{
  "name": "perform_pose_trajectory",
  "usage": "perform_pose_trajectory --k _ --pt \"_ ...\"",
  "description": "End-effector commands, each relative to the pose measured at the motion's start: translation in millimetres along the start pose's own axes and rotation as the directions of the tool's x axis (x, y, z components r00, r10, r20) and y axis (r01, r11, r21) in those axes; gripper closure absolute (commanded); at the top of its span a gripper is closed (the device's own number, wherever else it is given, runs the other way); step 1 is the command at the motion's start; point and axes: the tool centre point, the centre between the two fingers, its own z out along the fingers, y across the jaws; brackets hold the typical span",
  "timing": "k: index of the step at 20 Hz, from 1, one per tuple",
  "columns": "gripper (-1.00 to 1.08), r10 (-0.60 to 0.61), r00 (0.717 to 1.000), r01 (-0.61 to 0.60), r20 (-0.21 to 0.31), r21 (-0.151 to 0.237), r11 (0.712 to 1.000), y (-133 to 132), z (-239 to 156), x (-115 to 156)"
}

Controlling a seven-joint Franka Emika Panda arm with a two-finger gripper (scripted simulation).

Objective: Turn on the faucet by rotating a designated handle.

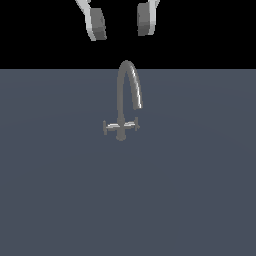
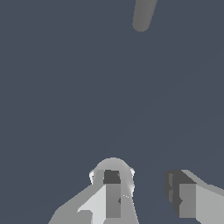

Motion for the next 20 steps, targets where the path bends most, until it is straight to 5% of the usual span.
perform_pose_trajectory --k 1,2,3,5,6,7,8,9,11,12,15,17,18,20 --pt "0.23 -0.039 0.999 0.039 0.033 -0.027 0.999 -30 35 13" --pt "0.36 -0.012 0.999 0.013 0.048 -0.020 1.000 -25 48 18" --pt "0.53 -0.024 0.999 0.024 -0.021 -0.031 0.999 -27 25 42" --pt "0.76 -0.056 0.997 0.054 -0.053 -0.033 0.998 -52 29 67" --pt "0.74 -0.007 0.998 0.005 -0.062 -0.029 1.000 -29 31 81" --pt "0.84 -0.093 0.990 0.086 -0.102 -0.065 0.994 -77 26 90" --pt "0.84 -0.095 0.990 0.089 -0.104 -0.067 0.994 -78 26 89" --pt "0.82 0.004 0.995 -0.008 -0.098 -0.044 0.999 -45 36 106" --pt "0.86 0.003 0.992 -0.009 -0.122 -0.052 0.999 -60 40 116" --pt "0.89 0.066 0.989 -0.069 -0.132 -0.018 0.997 -48 42 133" --pt "0.85 0.040 0.980 -0.037 -0.197 0.015 0.999 -112 42 167" --pt "0.80 0.126 0.970 -0.104 -0.207 0.113 0.988 -120 46 195" --pt "0.91 0.111 0.971 -0.094 -0.210 0.091 0.991 -110 62 205" --pt "0.87 0.007 0.970 0.008 -0.244 0.059 0.998 -136 64 213"
